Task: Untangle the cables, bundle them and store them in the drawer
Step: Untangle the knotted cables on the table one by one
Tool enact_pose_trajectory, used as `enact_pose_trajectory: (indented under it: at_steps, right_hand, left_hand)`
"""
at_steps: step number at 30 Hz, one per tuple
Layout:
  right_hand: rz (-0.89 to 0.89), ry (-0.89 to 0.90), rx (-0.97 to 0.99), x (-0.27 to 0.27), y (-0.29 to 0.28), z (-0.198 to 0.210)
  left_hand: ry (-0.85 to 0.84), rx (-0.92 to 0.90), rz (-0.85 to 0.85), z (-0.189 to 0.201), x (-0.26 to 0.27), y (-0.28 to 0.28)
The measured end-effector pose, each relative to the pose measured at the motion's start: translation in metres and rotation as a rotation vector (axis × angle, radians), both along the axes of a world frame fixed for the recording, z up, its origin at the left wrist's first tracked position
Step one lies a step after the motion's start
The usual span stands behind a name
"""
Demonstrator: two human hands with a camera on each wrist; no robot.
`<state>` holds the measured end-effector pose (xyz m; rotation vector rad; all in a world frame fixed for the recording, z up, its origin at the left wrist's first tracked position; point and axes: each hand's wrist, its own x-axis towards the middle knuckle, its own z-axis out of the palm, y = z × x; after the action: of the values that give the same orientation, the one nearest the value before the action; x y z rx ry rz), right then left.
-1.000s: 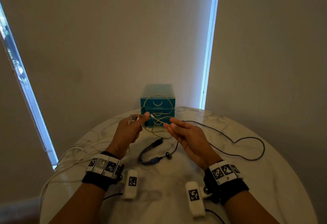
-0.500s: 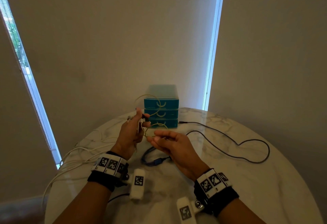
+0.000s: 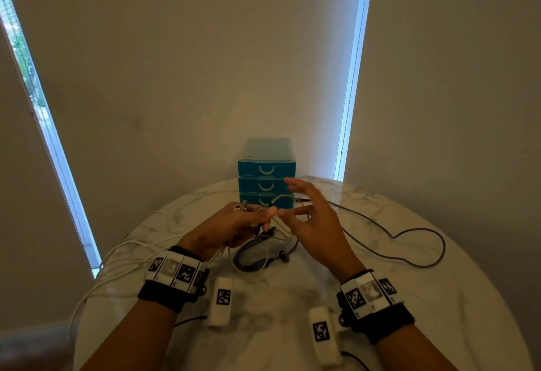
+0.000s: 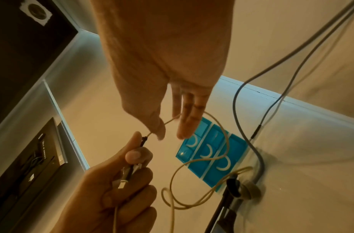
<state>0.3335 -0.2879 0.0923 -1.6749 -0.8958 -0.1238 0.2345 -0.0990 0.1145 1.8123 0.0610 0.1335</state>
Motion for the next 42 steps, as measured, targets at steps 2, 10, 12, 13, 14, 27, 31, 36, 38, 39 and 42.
enact_pose_trajectory:
  at_steps: [2,10,12,13,14,27,31,36,38,39,42]
  right_hand:
    - [-0.007,0.008,-0.059,0.0,0.0,-0.001]
    - [-0.203,0.321,0.311,0.014,-0.024,0.01]
    - [-0.154,0.381,0.443,0.018,-0.025,0.011]
    - [-0.12,0.426,0.521,0.019,-0.024,0.013]
    - [-0.082,0.483,0.6,0.02,-0.024,0.015]
    - [0.087,0.739,0.895,0.025,-0.03,0.026]
    - [0.019,0.635,0.587,0.021,-0.03,0.025]
    - [0.044,0.629,0.108,0.002,-0.017,0.023]
    - [0.071,0.676,0.046,-0.003,-0.005,0.024]
    - [0.09,0.701,0.032,-0.005,0.002,0.026]
    - [0.127,0.676,0.026,-0.005,0.017,0.031]
  left_hand:
    - [0.005,0.033,-0.007,0.0,-0.001,0.0]
    - [-0.375,-0.295,0.489,-0.002,0.008,0.025]
    - [-0.346,-0.28,0.495,-0.001,0.008,0.03]
    - [-0.298,-0.245,0.465,-0.001,0.007,0.032]
    - [-0.231,-0.191,0.427,-0.002,0.006,0.033]
    - [0.264,0.418,0.429,-0.012,0.009,0.026]
    - [-0.073,0.251,0.478,-0.009,0.01,0.026]
    - [-0.41,0.108,0.456,0.007,-0.001,0.014]
    - [-0.398,0.152,0.362,0.012,-0.006,0.008]
    - [-0.37,0.192,0.302,0.012,-0.006,0.007]
    - [-0.27,0.294,0.104,0.007,-0.006,0.007]
